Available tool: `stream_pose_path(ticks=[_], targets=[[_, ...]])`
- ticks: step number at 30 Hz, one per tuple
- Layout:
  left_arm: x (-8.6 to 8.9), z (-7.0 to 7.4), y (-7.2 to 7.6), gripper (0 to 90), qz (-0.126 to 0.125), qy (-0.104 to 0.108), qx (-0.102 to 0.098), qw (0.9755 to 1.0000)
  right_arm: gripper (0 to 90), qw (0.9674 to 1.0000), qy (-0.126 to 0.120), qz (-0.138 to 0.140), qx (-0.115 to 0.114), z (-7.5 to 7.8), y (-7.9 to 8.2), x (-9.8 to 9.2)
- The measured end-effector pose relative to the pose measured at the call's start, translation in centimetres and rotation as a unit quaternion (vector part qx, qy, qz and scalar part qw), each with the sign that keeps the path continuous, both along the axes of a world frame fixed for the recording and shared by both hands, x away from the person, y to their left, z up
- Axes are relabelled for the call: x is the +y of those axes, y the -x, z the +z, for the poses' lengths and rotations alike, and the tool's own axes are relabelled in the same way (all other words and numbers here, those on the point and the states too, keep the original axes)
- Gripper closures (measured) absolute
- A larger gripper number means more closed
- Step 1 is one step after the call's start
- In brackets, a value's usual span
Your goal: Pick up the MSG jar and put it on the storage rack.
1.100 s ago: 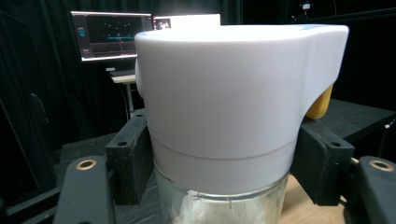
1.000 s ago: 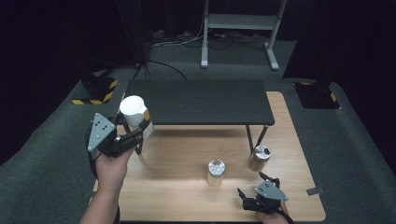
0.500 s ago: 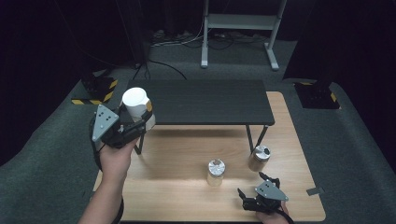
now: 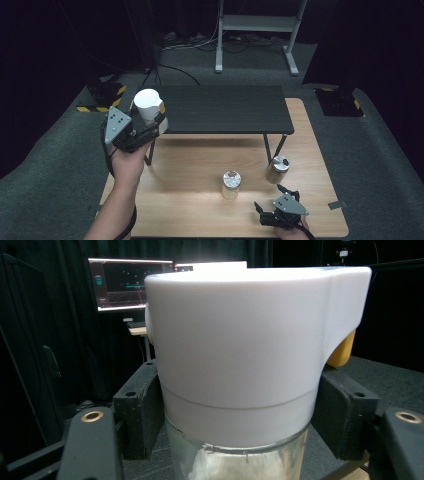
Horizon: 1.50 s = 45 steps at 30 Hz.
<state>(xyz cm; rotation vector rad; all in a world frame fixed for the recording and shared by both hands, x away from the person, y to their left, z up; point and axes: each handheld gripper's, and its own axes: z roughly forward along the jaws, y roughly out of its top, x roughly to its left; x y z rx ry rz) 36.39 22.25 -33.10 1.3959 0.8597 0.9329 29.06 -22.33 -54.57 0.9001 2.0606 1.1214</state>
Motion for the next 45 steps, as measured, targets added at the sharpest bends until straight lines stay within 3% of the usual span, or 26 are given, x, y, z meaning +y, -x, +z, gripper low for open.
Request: stream_pose_path(ticks=[13, 26, 45], targets=[[-0.8, 0.0, -1.7, 30.5, 0.007, -0.003, 0.0, 1.0, 0.5, 1.0, 0.001, 0.002, 0.0, 0.0, 0.0, 0.0], [-1.0, -0.5, -3.2, 30.5, 0.015, 0.008, 0.006, 0.9998, 0.5, 1.0, 0.001, 0.006, -0.001, 0.0, 0.0, 0.0], [-0.9, -1.0, -3.9, 30.5, 0.024, 0.008, 0.02, 0.9995, 0.6, 1.0, 0.003, 0.007, 0.0, 0.0, 0.0, 0.1]])
